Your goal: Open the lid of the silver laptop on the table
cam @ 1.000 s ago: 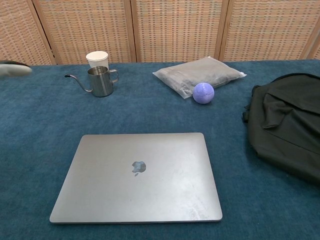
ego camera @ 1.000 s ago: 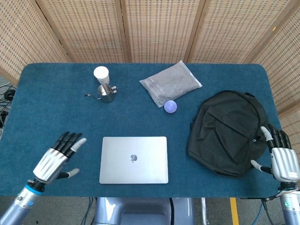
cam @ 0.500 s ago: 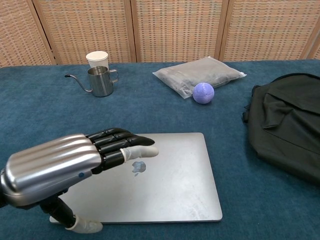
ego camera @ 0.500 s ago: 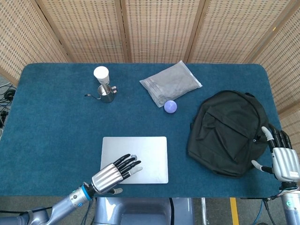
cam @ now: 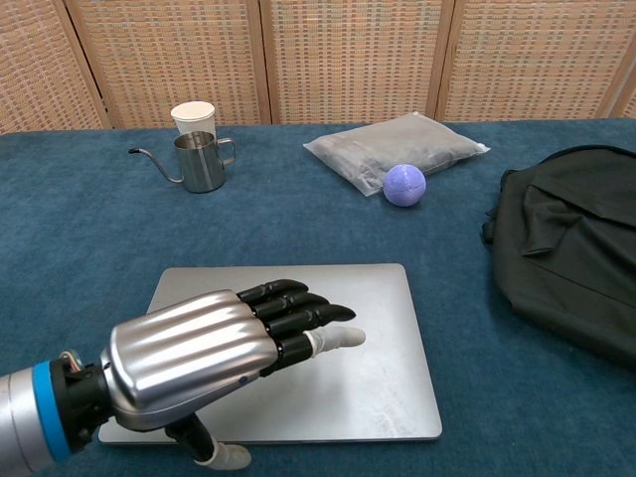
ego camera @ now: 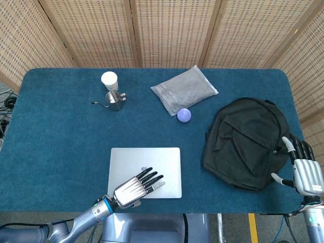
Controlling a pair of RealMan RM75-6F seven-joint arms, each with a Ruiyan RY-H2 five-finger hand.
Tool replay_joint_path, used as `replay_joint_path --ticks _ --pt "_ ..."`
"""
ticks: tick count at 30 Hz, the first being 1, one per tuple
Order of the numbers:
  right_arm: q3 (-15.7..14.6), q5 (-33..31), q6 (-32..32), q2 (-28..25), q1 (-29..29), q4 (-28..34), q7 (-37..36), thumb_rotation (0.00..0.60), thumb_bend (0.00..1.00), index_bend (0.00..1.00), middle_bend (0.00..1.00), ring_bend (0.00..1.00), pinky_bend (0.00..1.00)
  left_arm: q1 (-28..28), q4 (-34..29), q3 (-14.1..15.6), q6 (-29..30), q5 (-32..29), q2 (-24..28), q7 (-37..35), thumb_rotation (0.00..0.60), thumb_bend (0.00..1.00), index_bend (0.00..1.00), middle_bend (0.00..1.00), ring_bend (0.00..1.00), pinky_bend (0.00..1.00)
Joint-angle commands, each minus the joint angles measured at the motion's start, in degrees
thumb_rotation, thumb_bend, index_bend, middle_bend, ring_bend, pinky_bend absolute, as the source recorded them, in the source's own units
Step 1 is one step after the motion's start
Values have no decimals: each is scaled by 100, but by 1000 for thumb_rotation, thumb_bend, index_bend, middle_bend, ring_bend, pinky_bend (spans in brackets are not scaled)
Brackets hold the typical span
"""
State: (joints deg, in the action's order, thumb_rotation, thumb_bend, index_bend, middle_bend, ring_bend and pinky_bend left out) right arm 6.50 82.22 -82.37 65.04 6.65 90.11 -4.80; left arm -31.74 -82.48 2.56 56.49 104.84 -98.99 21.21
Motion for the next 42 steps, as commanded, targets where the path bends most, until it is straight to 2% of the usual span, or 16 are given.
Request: replay_joint_path --ticks 1,19,30,42 --pt "1 -5 6 0 3 -5 -6 600 0 18 0 0 0 -56 83 -8 -29 -72 -127 72 600 0 0 0 0 0" --pt "16 -54 65 -15 14 -64 -175 600 0 18 0 0 0 -211 339 -10 -56 -409 -442 421 600 18 0 0 0 0" --pt "8 -53 94 -8 27 -75 -177 600 0 18 0 0 0 -275 338 13 42 -509 -408 454 600 234 0 0 0 0" --pt "2 -53 109 -2 34 -79 -181 600 0 18 0 0 0 -322 413 28 171 -566 -376 450 600 314 0 0 0 0"
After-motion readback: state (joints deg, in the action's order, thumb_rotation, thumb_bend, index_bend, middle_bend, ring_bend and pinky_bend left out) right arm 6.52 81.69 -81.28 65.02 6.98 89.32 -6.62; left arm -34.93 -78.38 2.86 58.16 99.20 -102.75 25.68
